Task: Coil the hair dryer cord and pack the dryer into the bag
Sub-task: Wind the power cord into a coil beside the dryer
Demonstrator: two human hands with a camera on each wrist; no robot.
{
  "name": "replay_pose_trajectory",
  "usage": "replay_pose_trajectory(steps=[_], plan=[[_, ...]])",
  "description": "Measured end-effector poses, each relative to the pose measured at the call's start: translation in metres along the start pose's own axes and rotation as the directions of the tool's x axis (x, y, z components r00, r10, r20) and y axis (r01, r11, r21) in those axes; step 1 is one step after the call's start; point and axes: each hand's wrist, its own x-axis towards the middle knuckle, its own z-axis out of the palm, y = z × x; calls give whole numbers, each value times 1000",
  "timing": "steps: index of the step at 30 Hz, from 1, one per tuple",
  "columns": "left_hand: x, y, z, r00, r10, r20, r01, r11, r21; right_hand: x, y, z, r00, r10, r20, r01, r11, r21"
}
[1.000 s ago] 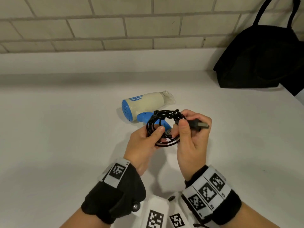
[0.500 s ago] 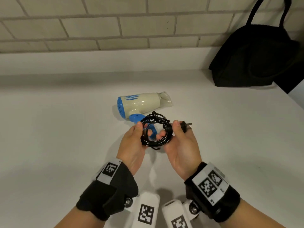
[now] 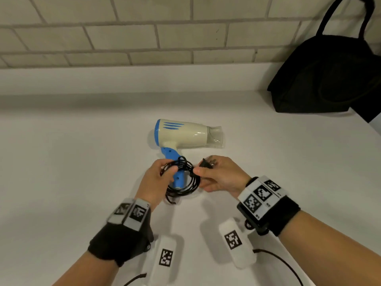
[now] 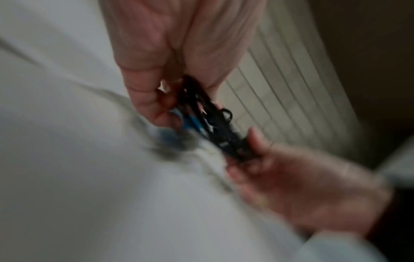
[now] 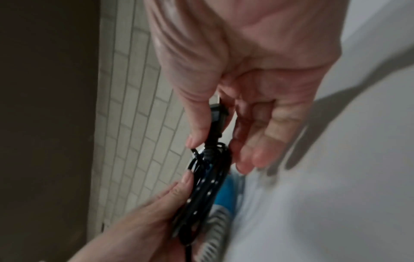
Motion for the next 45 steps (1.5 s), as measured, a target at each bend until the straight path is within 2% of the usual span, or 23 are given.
replay_pose_trajectory(steps=[2,6,11,14,18,22,26,29,31,33,35,38,39,42,45], plan=[[-1,-6,-4,998,61,35,-63,995,80,5,4,-2,999,46,20,-44,997,-61],[-3,-5,-11,992,97,78,-107,985,132,7,3,-6,996,77,52,-72,993,-95],[-5,0,-21,991,110,70,-121,977,177,-1,-2,-15,995,70,76,-64,994,-87],[-4,-3,-24,994,75,80,-82,992,98,-6,3,-18,992,70,105,-55,989,-135],[-8,-6,-20,997,37,72,-37,999,-6,-13,10,-24,993,46,109,-23,979,-203],[-9,1,-11,995,54,87,-53,998,-18,-22,8,-38,997,22,80,-7,982,-189],[-8,5,-3,994,65,87,-67,998,20,-29,7,-34,997,-30,69,47,967,-250],[-9,6,1,996,83,36,-86,988,125,-25,11,-20,989,-133,58,145,928,-343],[-11,9,1,986,167,18,-165,938,304,-21,10,-13,979,-200,45,198,864,-463],[-13,13,3,968,239,78,-248,853,459,-18,7,-8,972,-228,58,213,746,-631],[-12,18,5,958,244,151,-286,762,582,-12,3,-1,975,-206,80,198,654,-731],[-9,22,10,953,236,192,-299,612,732,0,0,11,978,-173,118,190,498,-846],[-8,22,11,953,228,201,-299,589,751,4,-2,13,975,-178,133,202,462,-863],[-9,22,7,959,195,203,-281,627,726,8,-8,12,966,-186,182,246,428,-870],[-11,23,4,939,238,248,-342,599,723,-1,-13,8,953,-213,214,270,282,-921]])
